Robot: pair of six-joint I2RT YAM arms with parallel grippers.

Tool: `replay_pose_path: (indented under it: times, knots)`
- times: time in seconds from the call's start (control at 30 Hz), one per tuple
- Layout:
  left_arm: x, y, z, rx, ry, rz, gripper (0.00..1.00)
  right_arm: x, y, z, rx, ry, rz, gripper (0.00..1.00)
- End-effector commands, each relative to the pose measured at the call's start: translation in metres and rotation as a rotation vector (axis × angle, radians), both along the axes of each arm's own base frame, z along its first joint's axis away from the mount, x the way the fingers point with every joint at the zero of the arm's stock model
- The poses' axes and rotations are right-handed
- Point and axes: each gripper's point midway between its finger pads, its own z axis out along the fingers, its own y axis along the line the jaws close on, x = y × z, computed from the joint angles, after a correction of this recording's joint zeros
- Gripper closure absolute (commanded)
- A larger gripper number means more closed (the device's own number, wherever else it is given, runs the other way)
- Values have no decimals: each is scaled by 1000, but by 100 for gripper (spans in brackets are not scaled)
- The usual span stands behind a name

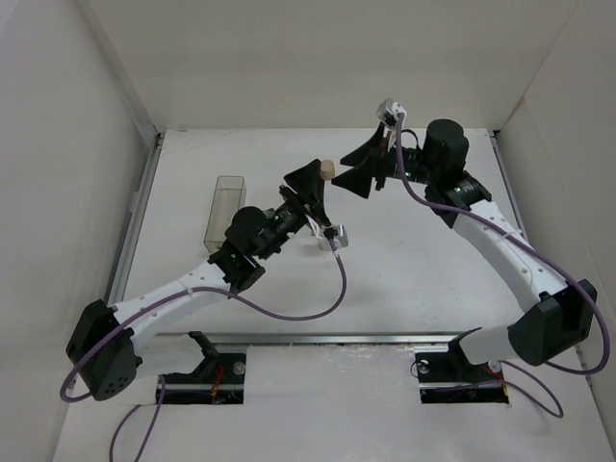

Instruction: Build the wood block tower

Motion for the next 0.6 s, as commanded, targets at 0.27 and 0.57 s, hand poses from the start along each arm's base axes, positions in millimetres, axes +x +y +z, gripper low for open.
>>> replay_pose_path:
  times: [0.27, 0.57]
  knots:
    - [-12, 10, 40, -92, -130, 23, 100, -15, 15, 31, 42, -159, 23, 27]
    - [-12, 7, 30, -72, -108, 22, 100, -19, 21, 40, 58, -187, 33, 29]
